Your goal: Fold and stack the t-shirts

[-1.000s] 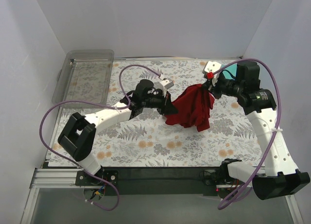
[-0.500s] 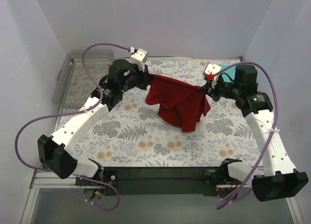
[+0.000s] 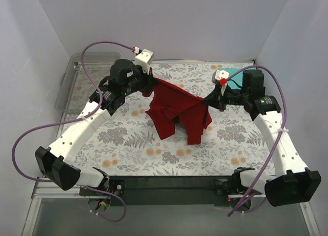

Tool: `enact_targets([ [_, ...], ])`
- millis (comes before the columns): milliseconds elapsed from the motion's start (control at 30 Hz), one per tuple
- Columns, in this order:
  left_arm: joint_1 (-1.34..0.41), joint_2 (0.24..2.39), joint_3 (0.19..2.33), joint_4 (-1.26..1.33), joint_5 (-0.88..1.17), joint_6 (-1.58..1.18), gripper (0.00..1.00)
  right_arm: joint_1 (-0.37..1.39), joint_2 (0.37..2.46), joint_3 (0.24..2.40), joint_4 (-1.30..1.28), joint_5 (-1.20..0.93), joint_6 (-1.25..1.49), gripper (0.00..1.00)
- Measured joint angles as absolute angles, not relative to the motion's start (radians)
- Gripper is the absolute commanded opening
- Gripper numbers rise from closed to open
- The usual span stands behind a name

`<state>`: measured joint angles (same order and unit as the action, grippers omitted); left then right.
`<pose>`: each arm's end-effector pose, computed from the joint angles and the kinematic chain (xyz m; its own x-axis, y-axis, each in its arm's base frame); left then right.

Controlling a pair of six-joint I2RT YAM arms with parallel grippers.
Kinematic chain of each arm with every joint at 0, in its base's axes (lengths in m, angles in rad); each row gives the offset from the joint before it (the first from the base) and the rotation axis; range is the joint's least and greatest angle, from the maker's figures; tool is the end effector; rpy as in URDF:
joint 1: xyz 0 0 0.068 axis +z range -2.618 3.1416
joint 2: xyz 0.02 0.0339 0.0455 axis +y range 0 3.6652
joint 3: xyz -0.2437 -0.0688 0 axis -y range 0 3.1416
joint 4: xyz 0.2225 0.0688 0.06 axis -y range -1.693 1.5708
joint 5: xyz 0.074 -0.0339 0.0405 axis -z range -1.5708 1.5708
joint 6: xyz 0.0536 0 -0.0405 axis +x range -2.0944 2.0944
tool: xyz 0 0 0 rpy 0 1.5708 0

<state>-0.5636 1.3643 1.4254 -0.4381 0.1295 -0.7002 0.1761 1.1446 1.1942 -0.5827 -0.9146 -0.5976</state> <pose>0.2555 -0.1697 0.3787 -0.6447 -0.3484 -0.6804 0.2822 0.7187 -0.6355 0.2194 0.0822 0.3521 0.0245 -0.3443 -0.9385 -0.9253 0.3476 -0.1517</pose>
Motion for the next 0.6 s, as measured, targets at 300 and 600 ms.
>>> enact_targets([
  [300, -0.548, 1.348, 1.399, -0.464, 0.205, -0.720, 0.00, 0.168, 1.237, 1.129, -0.581, -0.958, -0.583, 0.01],
  [600, -0.538, 1.181, 1.040, -0.507, 0.443, -0.893, 0.00, 0.163, 1.164, 1.034, -0.748, -0.772, -0.817, 0.01],
])
